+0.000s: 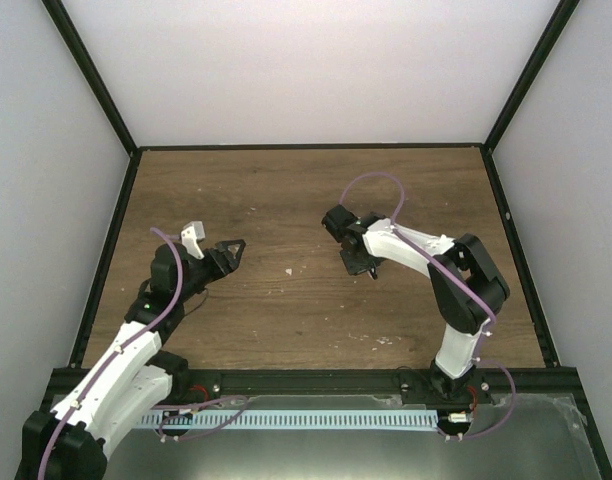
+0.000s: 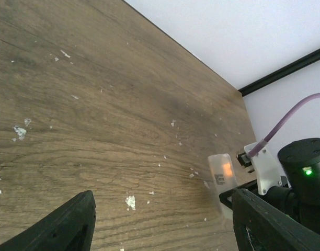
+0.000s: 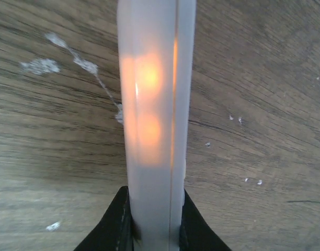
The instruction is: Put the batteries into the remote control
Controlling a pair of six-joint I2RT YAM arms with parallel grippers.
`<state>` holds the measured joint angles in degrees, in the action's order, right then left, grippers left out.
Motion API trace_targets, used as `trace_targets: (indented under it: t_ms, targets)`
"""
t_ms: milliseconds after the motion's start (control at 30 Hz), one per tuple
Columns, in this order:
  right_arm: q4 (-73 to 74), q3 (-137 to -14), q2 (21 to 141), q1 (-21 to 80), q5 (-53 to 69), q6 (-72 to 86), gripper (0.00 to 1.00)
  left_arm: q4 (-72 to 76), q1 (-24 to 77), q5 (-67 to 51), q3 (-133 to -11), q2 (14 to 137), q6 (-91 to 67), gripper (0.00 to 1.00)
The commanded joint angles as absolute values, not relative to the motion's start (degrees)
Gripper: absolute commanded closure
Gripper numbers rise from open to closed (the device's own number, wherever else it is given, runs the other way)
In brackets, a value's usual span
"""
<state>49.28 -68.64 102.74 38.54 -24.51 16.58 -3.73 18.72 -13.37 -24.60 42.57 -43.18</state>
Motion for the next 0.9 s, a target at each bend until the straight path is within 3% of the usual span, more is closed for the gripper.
trace_targets:
  t_ms: [0, 367, 567, 767, 867]
  targets:
    - [51.5, -70.0, 105.8, 40.5, -33.9, 17.9, 0.9, -5.5, 18.5, -12.2, -25.8, 41.9, -42.3, 0.28]
    - [51.1, -71.4, 106.4, 43.0, -32.1, 17.3, 0.64, -6.4, 18.4, -11.7, -25.3, 41.3, -42.5, 0.26]
    - [49.4, -72.1, 101.8, 43.3, -25.2, 15.5, 0.37, -7.6, 18.3, -11.1, -26.3, 40.3, -42.0, 0.21]
    - [46.5, -72.1, 94.3, 43.3, -19.9, 13.4, 0.01, -10.7, 18.2, -9.2, -29.6, 39.2, -39.8, 0.12]
    - [42.8, -71.7, 89.9, 43.3, -15.5, 12.1, 0.0, -13.7, 18.1, -7.2, -32.1, 39.1, -38.6, 0.05]
